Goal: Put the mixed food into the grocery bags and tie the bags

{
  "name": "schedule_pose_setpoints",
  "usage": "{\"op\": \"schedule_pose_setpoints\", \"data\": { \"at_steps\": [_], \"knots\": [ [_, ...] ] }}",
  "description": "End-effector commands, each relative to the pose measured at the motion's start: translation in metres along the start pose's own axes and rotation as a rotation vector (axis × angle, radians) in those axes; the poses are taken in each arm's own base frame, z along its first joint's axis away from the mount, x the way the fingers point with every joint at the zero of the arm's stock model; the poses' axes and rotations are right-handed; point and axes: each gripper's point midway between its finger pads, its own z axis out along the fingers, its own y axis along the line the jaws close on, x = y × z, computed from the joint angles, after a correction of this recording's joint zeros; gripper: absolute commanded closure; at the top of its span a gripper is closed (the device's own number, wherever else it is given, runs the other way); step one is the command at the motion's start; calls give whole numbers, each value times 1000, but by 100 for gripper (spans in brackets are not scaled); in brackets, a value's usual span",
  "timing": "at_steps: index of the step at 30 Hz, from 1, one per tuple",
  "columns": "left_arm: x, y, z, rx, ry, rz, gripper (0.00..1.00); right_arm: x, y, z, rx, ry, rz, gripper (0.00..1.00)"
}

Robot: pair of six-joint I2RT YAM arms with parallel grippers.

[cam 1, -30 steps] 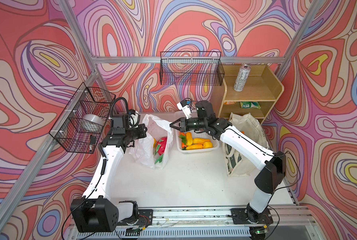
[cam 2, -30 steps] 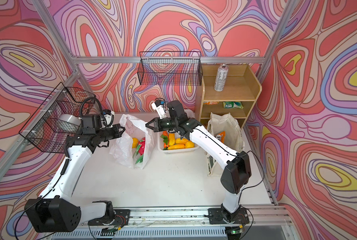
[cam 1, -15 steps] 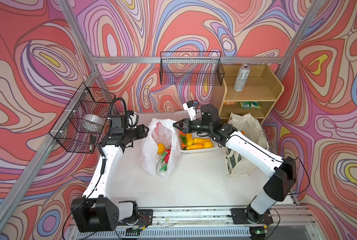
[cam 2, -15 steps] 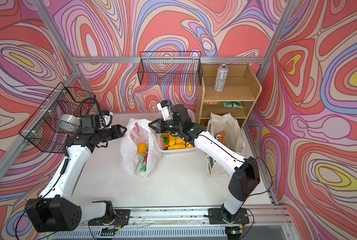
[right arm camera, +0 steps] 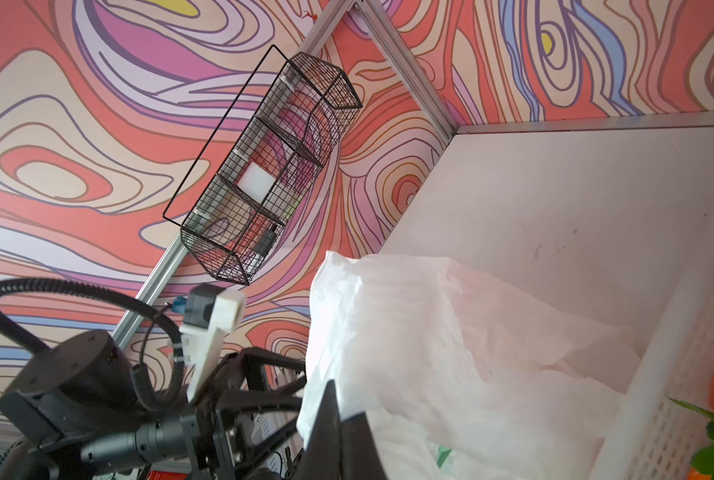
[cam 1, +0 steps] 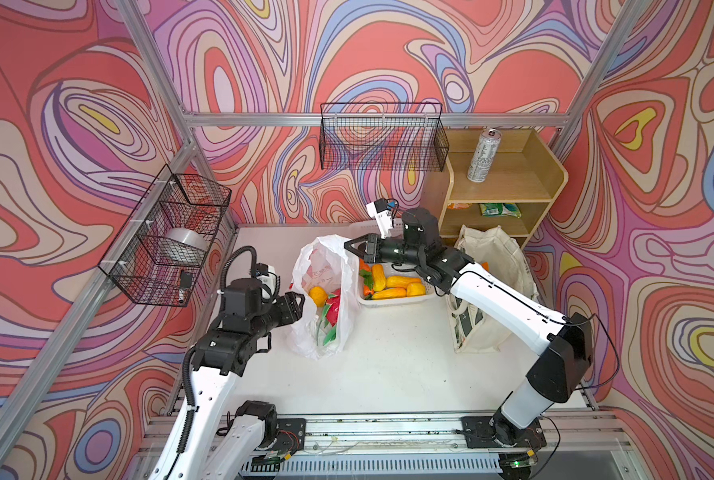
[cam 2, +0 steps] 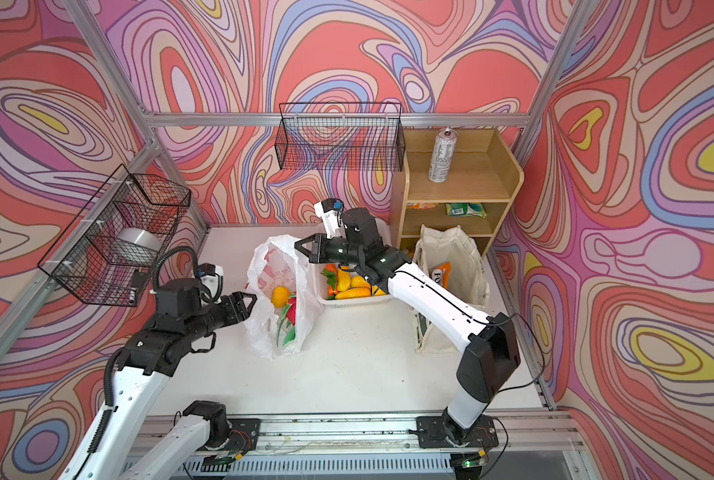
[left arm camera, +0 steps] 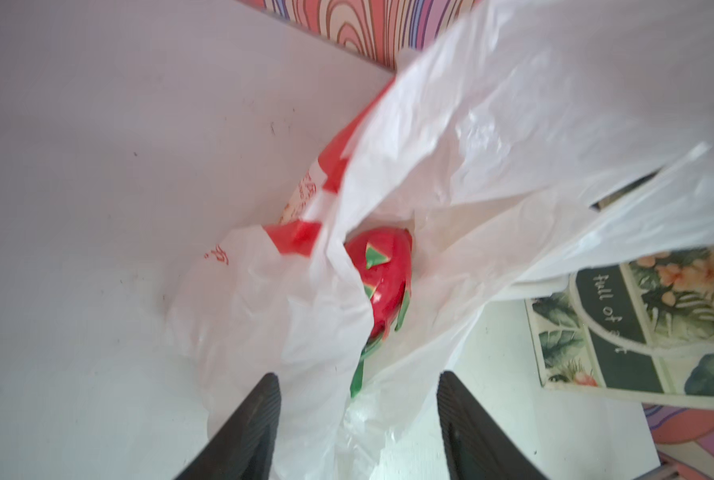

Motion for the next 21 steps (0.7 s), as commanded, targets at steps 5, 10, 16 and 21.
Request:
{"op": "schedule_pose_setpoints", "data": {
  "at_steps": [5, 10, 16, 21],
  "knots": [
    [26, 31, 18, -245, 18, 18, 30, 3, -2, 9, -18, -10, 1, 100],
    [40, 47, 41, -373, 73, 64, 26, 6, -2, 10, -21, -2, 1, 100],
    [23, 23, 60, -289, 57, 126, 96, 7, 9, 7, -44, 18, -4, 100],
    [-53, -57, 24, -15, -76, 256, 100, -6, 35, -8, -76, 3, -36, 100]
  ]
}}
